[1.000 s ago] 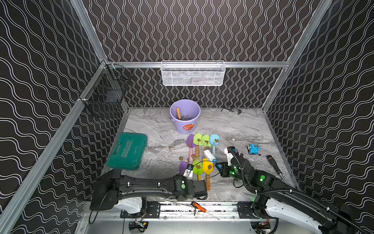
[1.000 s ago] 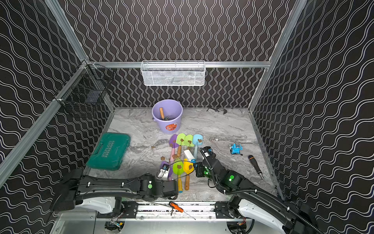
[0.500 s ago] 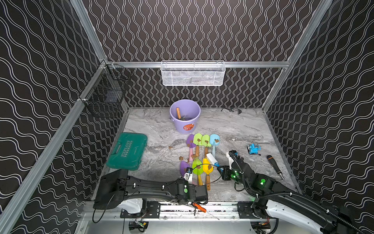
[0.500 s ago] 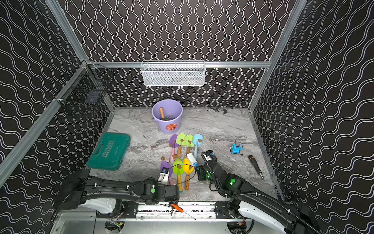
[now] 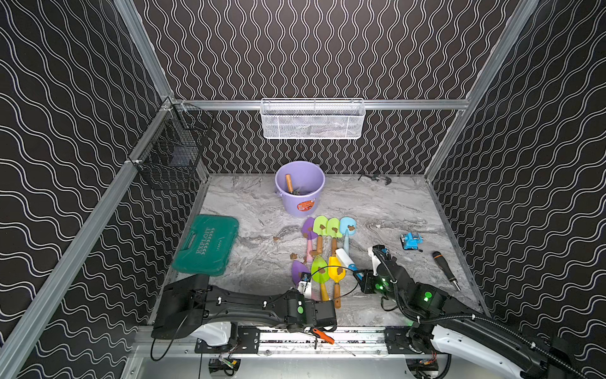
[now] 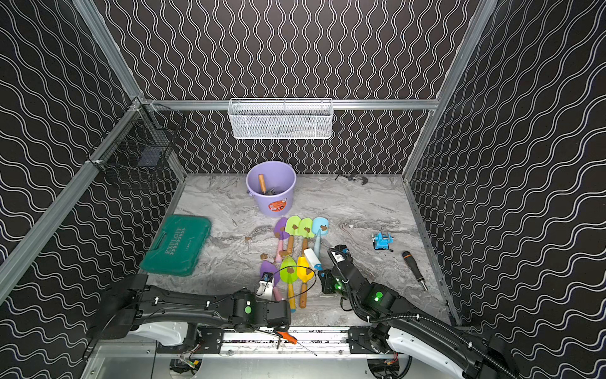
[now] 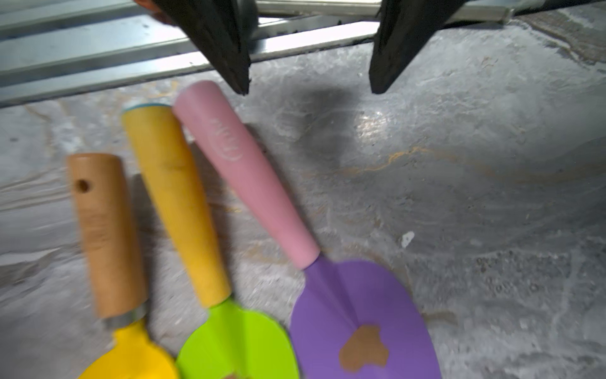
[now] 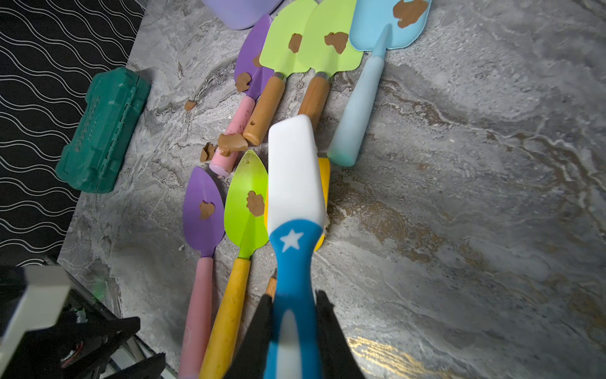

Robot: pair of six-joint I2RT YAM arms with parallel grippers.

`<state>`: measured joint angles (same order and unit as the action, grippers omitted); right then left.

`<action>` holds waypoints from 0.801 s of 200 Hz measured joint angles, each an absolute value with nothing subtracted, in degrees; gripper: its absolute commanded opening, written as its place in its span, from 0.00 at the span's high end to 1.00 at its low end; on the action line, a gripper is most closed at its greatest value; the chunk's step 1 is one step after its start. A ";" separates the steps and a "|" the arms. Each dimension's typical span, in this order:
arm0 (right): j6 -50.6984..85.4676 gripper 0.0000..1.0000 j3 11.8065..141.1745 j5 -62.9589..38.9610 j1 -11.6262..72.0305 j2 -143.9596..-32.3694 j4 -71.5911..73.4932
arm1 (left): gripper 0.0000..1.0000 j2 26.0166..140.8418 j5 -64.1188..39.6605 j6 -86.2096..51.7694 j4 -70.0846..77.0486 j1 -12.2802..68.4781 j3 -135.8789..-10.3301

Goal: Brush the soil off the hand trowel and place it into the bucket
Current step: Pick up the hand trowel from the center of the board.

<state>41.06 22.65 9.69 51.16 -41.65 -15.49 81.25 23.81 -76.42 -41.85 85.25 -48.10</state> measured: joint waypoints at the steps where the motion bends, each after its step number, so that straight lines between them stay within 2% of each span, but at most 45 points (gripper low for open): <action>1: 41.06 1.00 22.65 9.72 51.16 -41.63 -15.49 | 0.37 81.19 23.88 -76.42 -41.85 85.25 -48.10; 41: 39.99 1.00 23.24 10.22 51.16 -41.04 -16.05 | 0.35 79.59 26.24 -76.23 -40.58 84.05 -48.18; 105: 39.83 1.00 23.57 10.59 51.16 -41.89 -16.19 | 0.37 85.23 24.01 -68.36 -33.69 74.98 -49.45; 160: 39.92 1.00 23.42 10.61 51.16 -40.75 -16.25 | 0.38 91.48 19.77 -65.25 -30.48 74.22 -49.95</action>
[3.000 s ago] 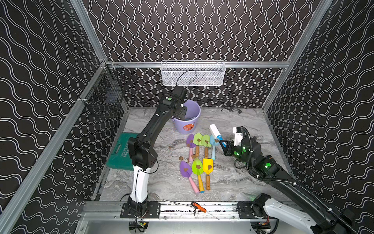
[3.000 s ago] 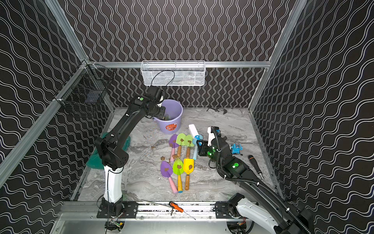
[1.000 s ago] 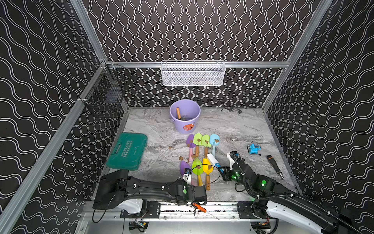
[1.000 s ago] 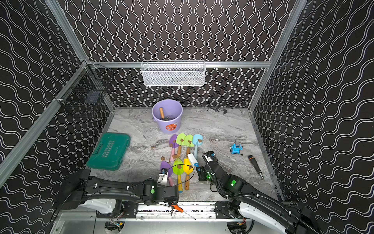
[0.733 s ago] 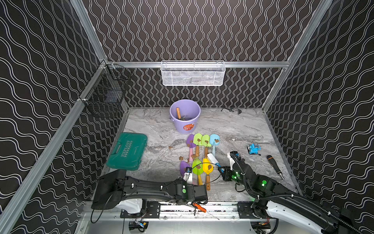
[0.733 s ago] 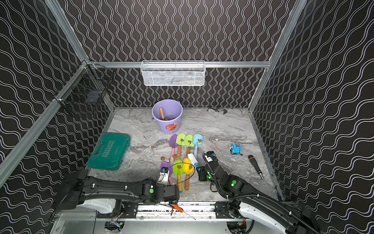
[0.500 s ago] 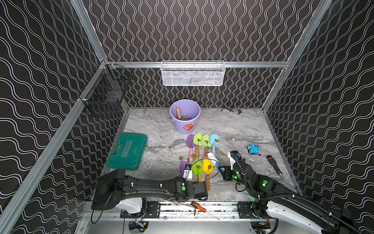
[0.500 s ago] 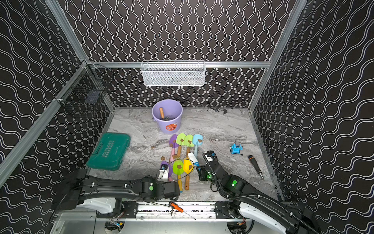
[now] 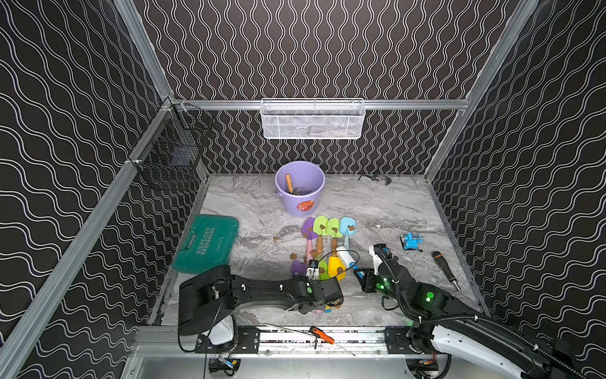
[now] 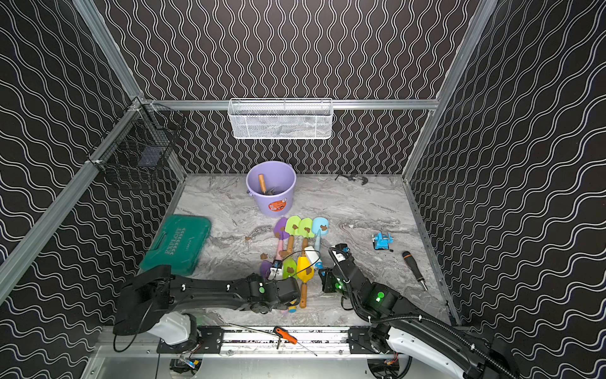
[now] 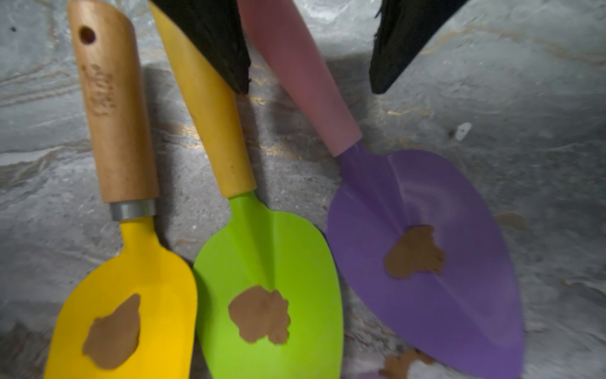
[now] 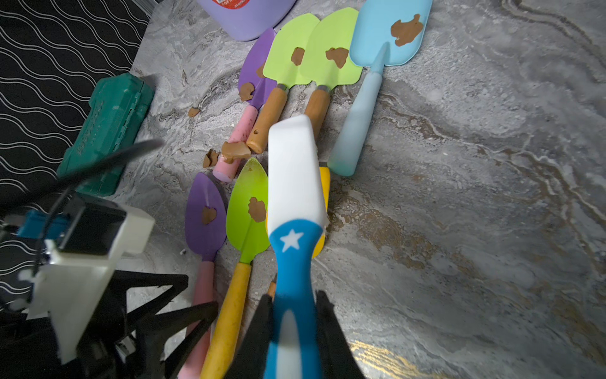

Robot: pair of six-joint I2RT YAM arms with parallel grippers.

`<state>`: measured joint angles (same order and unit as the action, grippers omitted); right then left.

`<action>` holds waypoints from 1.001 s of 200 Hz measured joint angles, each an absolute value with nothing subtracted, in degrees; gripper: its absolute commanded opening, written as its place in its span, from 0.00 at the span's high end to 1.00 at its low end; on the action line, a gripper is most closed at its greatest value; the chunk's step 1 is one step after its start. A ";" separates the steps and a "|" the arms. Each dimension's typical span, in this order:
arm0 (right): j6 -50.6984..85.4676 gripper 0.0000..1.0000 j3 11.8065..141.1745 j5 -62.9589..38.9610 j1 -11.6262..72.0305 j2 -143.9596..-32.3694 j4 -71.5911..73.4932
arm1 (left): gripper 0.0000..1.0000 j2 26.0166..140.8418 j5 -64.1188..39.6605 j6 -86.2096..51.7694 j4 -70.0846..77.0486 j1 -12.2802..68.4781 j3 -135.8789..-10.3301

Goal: Brush the soil off the hand trowel and place it into the bucket
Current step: Pick up the hand trowel from the center of the board.

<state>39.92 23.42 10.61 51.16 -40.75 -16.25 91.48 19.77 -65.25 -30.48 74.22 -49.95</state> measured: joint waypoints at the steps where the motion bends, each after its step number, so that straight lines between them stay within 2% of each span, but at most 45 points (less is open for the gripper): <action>1: 39.92 1.00 23.42 10.61 51.16 -40.75 -16.25 | 0.39 91.50 19.73 -65.21 -30.44 74.22 -49.91; 83: 40.97 1.00 22.85 9.96 51.22 -40.34 -16.08 | 0.45 85.30 18.35 -65.80 -31.27 74.87 -42.52; 118: 41.17 1.00 22.87 9.93 51.27 -40.91 -15.84 | 0.49 87.22 19.49 -65.73 -30.83 77.54 -42.65; 180: 41.32 1.00 23.18 9.74 51.33 -42.15 -15.46 | 0.63 89.08 22.52 -67.31 -29.34 79.55 -43.46; 200: 41.30 1.00 23.33 9.74 51.33 -42.89 -14.98 | 0.72 88.12 21.87 -67.90 -31.31 79.53 -43.29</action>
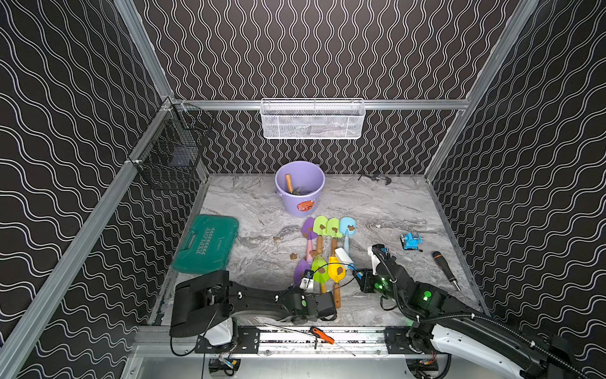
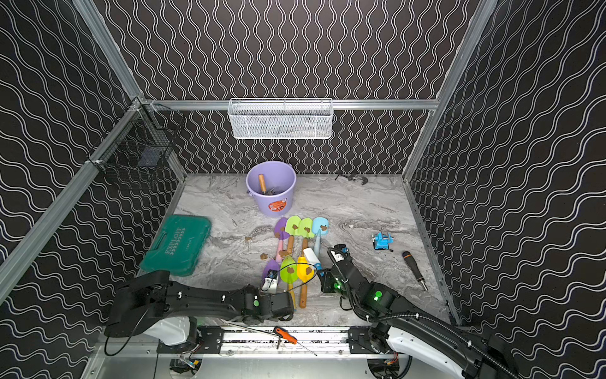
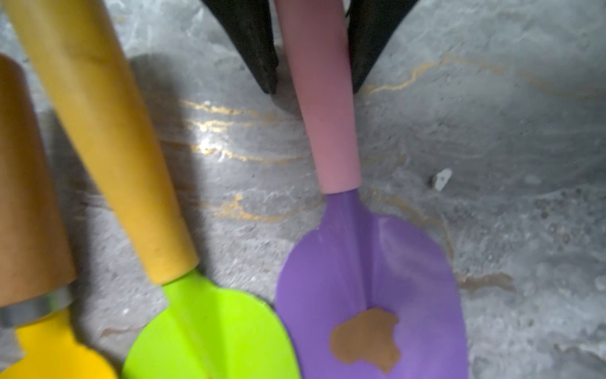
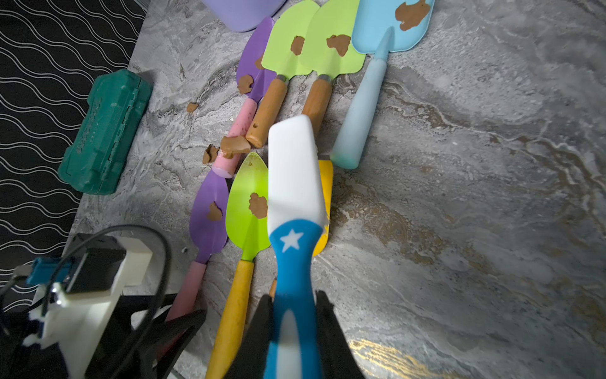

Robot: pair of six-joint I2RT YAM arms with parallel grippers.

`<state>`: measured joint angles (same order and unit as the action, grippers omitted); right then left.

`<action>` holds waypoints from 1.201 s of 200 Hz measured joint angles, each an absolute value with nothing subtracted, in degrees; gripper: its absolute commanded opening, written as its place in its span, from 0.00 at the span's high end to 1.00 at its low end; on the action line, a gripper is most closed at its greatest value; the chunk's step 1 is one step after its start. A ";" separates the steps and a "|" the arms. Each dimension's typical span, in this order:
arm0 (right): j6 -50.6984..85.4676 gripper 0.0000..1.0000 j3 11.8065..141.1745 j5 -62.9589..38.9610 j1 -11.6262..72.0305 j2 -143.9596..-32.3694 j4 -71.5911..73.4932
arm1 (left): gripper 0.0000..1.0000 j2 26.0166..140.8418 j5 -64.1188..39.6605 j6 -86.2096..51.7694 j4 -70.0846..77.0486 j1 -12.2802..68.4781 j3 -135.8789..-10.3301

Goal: Brush the soil off the hand trowel and place it into the bucket
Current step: Pick up the hand trowel from the center of the board, then brush off the soil from the hand trowel.

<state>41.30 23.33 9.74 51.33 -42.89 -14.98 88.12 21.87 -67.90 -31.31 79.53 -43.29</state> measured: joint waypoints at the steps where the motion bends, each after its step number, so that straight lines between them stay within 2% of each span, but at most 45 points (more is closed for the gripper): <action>1: 41.30 1.00 23.33 9.74 51.33 -42.94 -14.98 | 0.72 88.03 21.87 -68.01 -31.51 79.53 -43.27; 13: 41.28 1.00 23.42 9.69 51.31 -43.48 -14.90 | 0.76 87.13 21.91 -68.62 -33.08 79.55 -43.11; 22: 41.28 1.00 23.55 9.56 51.31 -43.79 -14.87 | 0.82 86.35 21.91 -68.66 -33.87 79.50 -43.13; 32: 41.01 1.00 23.92 9.56 51.33 -43.94 -14.85 | 1.00 85.49 21.91 -68.60 -35.03 79.18 -43.27; 67: 40.40 1.00 26.15 10.31 51.31 -42.61 -15.00 | 1.00 82.87 21.26 -65.08 -42.02 74.91 -47.24; 102: 38.44 1.00 29.02 9.26 51.31 -42.65 -14.94 | 1.00 79.77 18.65 -55.07 -50.85 68.18 -55.00; 157: 33.58 1.00 35.86 1.98 51.31 -48.38 -12.86 | 1.00 84.62 15.57 -36.97 -63.13 59.90 -69.97; 191: 29.89 1.00 42.41 -4.05 51.31 -53.91 -13.72 | 1.00 85.56 13.69 -28.51 -65.58 55.77 -71.81; 240: 28.62 1.00 44.95 -8.25 53.06 -59.83 -13.45 | 1.00 84.49 9.96 -23.20 -65.10 51.96 -72.73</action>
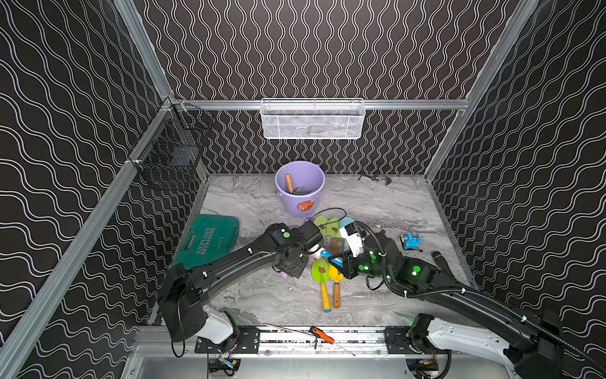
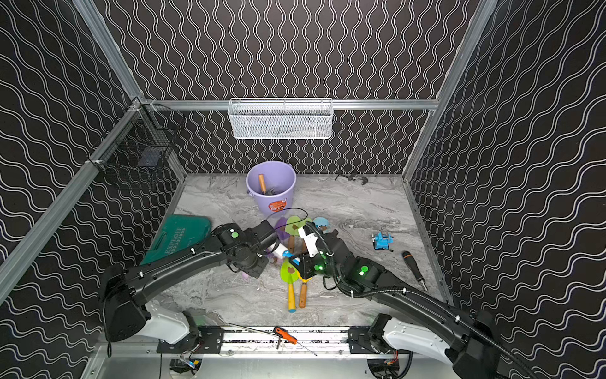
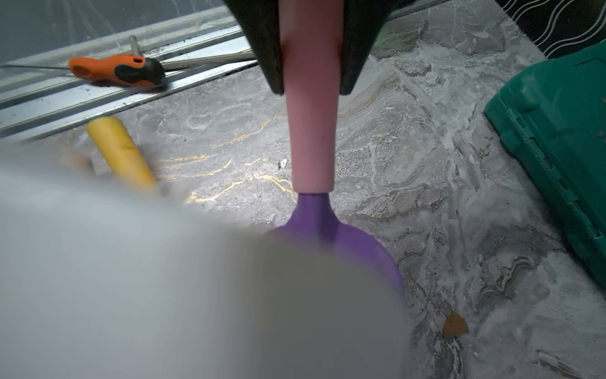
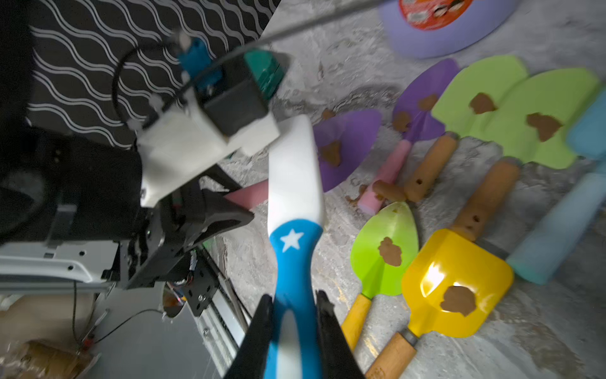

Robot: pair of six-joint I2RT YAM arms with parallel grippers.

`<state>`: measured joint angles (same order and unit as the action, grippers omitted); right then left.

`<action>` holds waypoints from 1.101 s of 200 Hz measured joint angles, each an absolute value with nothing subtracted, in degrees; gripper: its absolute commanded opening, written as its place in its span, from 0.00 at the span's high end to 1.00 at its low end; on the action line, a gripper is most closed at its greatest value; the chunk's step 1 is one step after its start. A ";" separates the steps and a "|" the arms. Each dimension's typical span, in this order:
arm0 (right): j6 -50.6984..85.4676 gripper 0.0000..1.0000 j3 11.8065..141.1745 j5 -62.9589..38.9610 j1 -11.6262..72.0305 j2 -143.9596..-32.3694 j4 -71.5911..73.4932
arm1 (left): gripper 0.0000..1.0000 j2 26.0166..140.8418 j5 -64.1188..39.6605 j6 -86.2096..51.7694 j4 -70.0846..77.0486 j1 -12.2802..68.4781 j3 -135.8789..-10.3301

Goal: Brush the soil off the hand trowel and place it into the bucket
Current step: Brush off the soil from the hand trowel.

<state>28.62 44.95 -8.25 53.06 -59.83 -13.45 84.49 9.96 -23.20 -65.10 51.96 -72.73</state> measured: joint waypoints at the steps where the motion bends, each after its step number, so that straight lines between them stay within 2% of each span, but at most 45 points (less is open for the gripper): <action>1: 28.62 1.00 44.95 -8.25 53.12 -59.92 -13.43 | 1.00 84.47 9.85 -23.11 -65.04 51.90 -72.73; 34: 27.81 1.00 45.08 -7.40 54.52 -64.60 -11.40 | 1.00 84.42 7.33 -22.13 -63.48 50.85 -72.69; 85: 26.02 1.00 49.60 5.48 54.30 -63.77 -16.69 | 1.00 83.42 6.22 -20.64 -62.30 49.06 -72.31; 122: 24.21 1.00 50.04 3.38 54.50 -63.05 -16.08 | 1.00 82.48 5.10 -19.11 -62.50 47.46 -71.72; 166: 23.33 1.00 50.17 -0.91 55.13 -68.36 -15.18 | 1.00 82.32 4.32 -17.82 -62.76 46.83 -71.88; 220: 23.11 1.00 55.75 6.52 52.21 -74.76 -19.09 | 1.00 82.17 7.03 -17.61 -64.36 46.81 -71.75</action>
